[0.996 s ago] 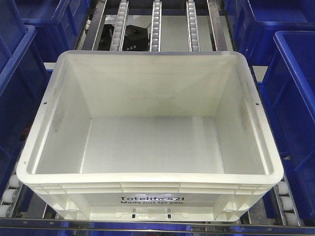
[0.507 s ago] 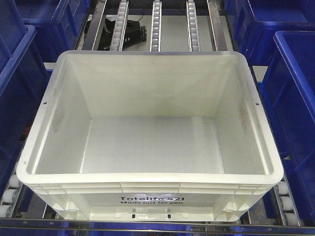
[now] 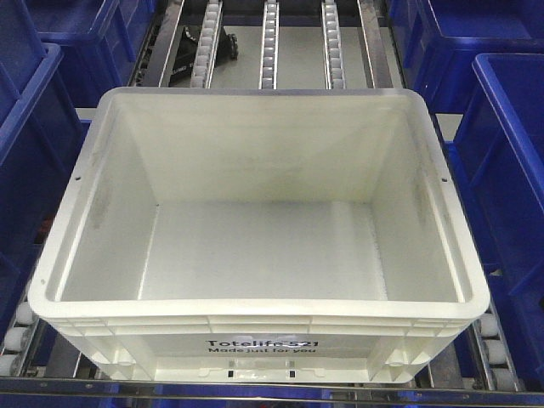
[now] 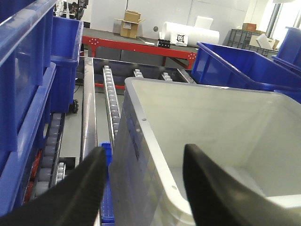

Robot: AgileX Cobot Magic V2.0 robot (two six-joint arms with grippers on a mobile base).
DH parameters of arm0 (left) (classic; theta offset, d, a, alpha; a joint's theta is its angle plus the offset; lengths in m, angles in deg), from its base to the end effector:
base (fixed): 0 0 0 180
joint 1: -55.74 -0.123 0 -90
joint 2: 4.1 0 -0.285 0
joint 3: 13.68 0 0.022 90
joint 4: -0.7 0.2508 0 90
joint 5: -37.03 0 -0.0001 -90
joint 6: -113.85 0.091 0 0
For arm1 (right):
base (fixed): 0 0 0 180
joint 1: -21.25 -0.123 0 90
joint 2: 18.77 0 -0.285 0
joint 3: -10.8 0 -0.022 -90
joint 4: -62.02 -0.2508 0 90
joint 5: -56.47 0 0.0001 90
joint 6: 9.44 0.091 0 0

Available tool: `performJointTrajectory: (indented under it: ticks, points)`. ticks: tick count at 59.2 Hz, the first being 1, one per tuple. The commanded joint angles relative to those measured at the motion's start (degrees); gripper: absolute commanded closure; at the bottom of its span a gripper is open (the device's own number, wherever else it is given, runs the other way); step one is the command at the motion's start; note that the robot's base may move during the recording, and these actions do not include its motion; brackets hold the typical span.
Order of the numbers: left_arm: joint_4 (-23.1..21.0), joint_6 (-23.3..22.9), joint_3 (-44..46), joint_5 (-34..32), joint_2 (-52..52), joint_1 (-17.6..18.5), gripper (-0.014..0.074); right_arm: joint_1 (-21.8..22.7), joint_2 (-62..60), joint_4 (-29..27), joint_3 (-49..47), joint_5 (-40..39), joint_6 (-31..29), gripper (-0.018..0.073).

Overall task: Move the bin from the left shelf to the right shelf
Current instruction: 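Lower both grippers onto the tote's side rims and close them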

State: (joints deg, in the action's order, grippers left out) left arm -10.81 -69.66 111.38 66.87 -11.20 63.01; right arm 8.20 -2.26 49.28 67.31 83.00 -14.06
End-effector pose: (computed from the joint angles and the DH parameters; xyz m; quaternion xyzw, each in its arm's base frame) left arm 0.0176 -0.0114 0.2930 -0.0043 0.7155 -0.1609 0.6798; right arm 0.0463 0.0200 0.2840 -0.0733 0.7565 0.1488 0.6326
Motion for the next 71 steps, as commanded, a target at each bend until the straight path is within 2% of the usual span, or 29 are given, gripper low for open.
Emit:
performJointTrajectory:
  ticks: [1, 10, 19, 30, 37, 48, 54, 71]
  points:
    - [-0.38, 0.00, 1.71, -4.06, 0.78, 0.39, 0.0167, -0.15, 1.17, 0.23, -1.85, -1.70, -0.64, 0.0056]
    - [-0.44, 0.95, 1.71, -1.00, -0.49, 0.39, 0.0156, -0.15, 1.17, 0.35, -1.85, 1.16, -0.60, -0.0012]
    - [-0.84, 6.43, 4.35, 2.12, -5.02, 0.39, 0.0156, -0.15, 1.17, 0.30, -1.85, 1.16, -0.48, -0.0012]
    - [-0.78, 6.97, 10.35, 4.98, -13.71, 0.39, 0.0156, -0.15, 1.77, 0.11, -3.84, 1.36, 0.08, -0.0012]
    - [-0.85, 9.37, 12.99, 6.96, -17.94, 0.39, 0.0156, -0.15, 5.37, 0.35, -7.07, 3.79, 0.83, -0.0012]
    - [-1.13, 9.50, 17.69, 6.72, -23.50, 0.39, 0.0156, -0.15, 14.70, 0.16, -12.71, 6.50, 0.89, -0.0010]
    - [-2.74, 10.25, 20.09, 6.49, -26.55, 0.39, 0.0156, -0.15, 19.58, 0.15, -15.73, 6.63, 0.84, -0.0010]
    - [-11.22, 15.53, 23.80, 5.63, -34.88, 0.39, 0.0157, -0.15, 30.46, -0.11, -22.36, 6.63, 0.78, -0.0010]
